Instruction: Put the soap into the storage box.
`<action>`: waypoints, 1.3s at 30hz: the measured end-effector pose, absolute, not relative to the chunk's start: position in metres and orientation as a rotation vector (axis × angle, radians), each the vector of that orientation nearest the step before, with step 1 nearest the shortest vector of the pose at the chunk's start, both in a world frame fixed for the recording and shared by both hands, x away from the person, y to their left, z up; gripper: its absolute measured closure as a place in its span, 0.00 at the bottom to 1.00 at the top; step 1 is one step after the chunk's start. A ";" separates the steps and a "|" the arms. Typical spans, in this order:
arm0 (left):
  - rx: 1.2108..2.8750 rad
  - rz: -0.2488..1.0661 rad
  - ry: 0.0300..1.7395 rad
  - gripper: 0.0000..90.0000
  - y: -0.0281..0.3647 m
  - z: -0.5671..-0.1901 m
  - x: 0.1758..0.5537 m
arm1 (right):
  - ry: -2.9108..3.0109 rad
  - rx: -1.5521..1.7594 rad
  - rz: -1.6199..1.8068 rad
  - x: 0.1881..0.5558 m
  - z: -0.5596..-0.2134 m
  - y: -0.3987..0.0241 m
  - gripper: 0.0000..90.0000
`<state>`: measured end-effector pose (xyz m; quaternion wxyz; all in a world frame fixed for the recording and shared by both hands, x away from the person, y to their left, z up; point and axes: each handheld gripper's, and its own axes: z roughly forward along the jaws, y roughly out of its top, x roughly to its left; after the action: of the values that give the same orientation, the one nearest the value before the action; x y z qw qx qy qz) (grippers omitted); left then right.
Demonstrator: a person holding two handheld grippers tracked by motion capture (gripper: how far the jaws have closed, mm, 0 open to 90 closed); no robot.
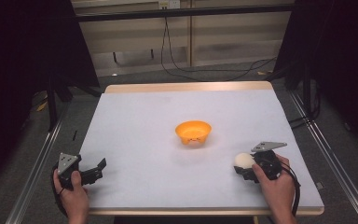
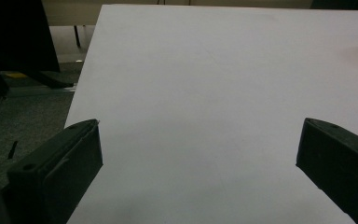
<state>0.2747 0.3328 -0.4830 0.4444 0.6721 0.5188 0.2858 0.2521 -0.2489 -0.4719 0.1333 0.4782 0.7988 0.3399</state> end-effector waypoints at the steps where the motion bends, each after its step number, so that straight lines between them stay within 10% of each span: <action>1: 1.666 0.708 1.286 0.00 0.333 -0.483 0.275 | 2.317 1.387 0.986 0.252 -0.472 -0.249 0.27; 39: 1.672 0.711 1.283 0.00 0.330 -0.483 0.275 | 2.296 1.357 1.019 0.276 -0.448 -0.239 0.27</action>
<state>0.2754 0.3305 -0.4833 0.4426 0.6741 0.5172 0.2866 0.2755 -0.2385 -0.4477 0.1430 0.4703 0.7959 0.3534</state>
